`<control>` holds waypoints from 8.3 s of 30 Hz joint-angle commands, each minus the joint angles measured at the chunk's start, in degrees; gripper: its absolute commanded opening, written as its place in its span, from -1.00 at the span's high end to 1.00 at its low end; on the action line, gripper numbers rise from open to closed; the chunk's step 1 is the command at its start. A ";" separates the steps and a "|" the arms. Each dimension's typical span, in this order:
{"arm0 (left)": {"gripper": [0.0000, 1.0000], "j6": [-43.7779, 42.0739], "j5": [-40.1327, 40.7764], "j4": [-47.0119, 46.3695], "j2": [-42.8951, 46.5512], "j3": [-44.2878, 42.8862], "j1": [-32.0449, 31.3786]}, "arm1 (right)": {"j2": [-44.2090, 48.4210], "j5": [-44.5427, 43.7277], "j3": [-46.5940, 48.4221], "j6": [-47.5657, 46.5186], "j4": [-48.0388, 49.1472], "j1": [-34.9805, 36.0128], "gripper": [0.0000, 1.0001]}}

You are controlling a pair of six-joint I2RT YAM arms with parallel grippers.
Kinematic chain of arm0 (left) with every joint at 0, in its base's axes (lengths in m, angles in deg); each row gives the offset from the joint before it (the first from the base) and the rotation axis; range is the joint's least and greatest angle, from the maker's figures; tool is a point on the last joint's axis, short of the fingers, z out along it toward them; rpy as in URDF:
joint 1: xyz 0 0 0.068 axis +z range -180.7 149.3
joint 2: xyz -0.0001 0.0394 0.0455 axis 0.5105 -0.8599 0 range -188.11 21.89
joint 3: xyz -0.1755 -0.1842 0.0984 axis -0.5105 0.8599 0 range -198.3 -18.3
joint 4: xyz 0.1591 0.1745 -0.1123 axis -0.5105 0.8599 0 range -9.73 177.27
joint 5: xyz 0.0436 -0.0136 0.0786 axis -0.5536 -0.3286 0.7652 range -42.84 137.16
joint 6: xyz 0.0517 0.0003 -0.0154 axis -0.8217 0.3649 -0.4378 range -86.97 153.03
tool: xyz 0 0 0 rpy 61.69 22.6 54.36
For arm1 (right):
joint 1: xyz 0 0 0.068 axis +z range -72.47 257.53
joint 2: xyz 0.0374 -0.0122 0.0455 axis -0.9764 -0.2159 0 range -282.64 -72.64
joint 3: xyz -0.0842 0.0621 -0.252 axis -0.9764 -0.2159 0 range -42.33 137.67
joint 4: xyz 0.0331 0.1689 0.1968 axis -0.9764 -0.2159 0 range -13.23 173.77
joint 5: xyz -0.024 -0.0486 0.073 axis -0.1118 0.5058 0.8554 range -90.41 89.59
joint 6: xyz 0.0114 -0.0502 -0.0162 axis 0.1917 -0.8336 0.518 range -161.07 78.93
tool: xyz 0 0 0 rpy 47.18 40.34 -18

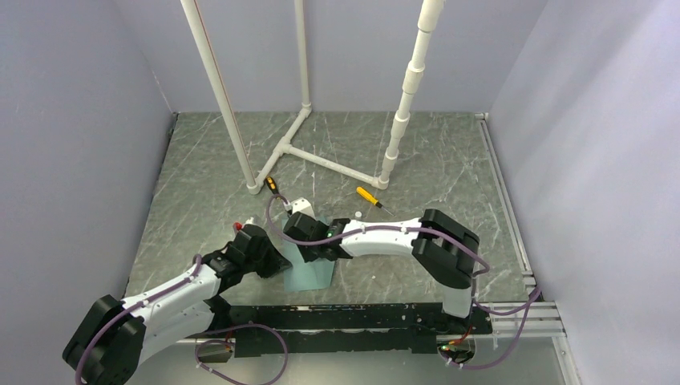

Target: Place the letter into the envelope and seal it

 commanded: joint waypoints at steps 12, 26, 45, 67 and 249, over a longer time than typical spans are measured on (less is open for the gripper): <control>0.95 -1.18 3.35 2.91 -1.88 0.36 0.07 | -2.39 -1.62 1.20 -0.54 -5.43 -0.55 1.00; 0.95 -0.74 3.26 2.51 -1.44 0.90 0.07 | 0.02 -1.51 -1.56 2.43 -5.20 3.63 1.00; 0.95 -1.00 3.37 3.81 -0.41 0.73 0.07 | -0.02 -7.50 2.79 -1.98 -3.57 -2.55 1.00; 0.95 -3.14 -0.05 2.62 1.18 -0.77 0.16 | 39.65 15.96 -29.42 7.58 15.10 -18.46 1.00; 0.95 -12.32 -12.34 -22.97 -36.38 -8.50 -0.54 | 9.87 38.11 -40.75 19.08 49.85 -22.10 1.00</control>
